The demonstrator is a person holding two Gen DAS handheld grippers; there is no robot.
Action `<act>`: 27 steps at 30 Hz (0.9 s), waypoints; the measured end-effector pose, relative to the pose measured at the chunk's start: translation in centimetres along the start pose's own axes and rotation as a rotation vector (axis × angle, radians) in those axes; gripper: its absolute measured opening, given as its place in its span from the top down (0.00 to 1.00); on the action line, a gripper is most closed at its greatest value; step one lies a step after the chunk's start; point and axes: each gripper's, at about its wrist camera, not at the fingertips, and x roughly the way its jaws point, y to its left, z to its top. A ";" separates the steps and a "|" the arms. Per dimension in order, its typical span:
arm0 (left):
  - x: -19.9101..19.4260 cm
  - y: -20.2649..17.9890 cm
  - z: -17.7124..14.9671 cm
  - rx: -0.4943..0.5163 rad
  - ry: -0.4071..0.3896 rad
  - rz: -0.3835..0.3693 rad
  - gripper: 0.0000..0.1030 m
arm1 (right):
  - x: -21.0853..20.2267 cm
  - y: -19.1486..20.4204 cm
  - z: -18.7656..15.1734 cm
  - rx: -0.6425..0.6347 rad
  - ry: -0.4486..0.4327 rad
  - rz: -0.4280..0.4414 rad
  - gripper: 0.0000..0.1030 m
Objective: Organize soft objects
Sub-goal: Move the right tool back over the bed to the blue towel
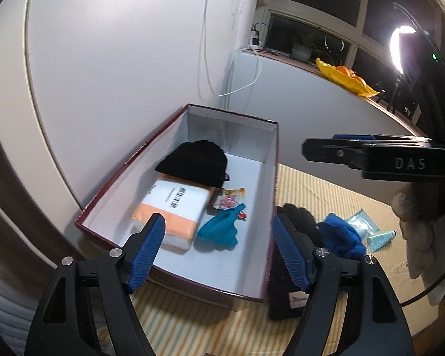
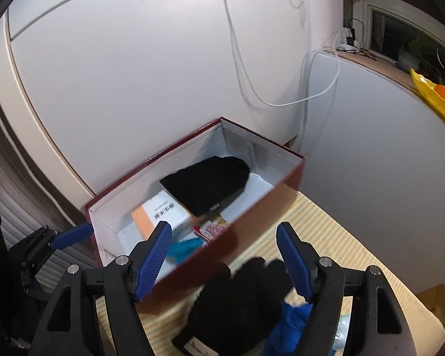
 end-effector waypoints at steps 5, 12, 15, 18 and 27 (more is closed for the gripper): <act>-1.1 -1.7 -0.6 0.009 -0.011 -0.041 0.27 | -2.9 -2.8 -2.1 0.042 -0.007 0.001 0.33; -1.6 -4.7 -2.1 0.029 0.007 -0.119 0.27 | -6.7 -7.6 -6.4 0.122 -0.007 -0.010 0.33; -1.6 -6.3 -3.1 0.037 0.018 -0.153 0.27 | -7.7 -9.1 -8.2 0.152 0.001 -0.012 0.33; -1.1 -8.0 -4.1 0.054 0.046 -0.187 0.27 | -8.3 -10.7 -9.8 0.193 0.015 0.002 0.33; 1.6 -12.8 -7.2 0.087 0.149 -0.276 0.27 | -6.4 -13.4 -13.7 0.288 0.079 0.079 0.33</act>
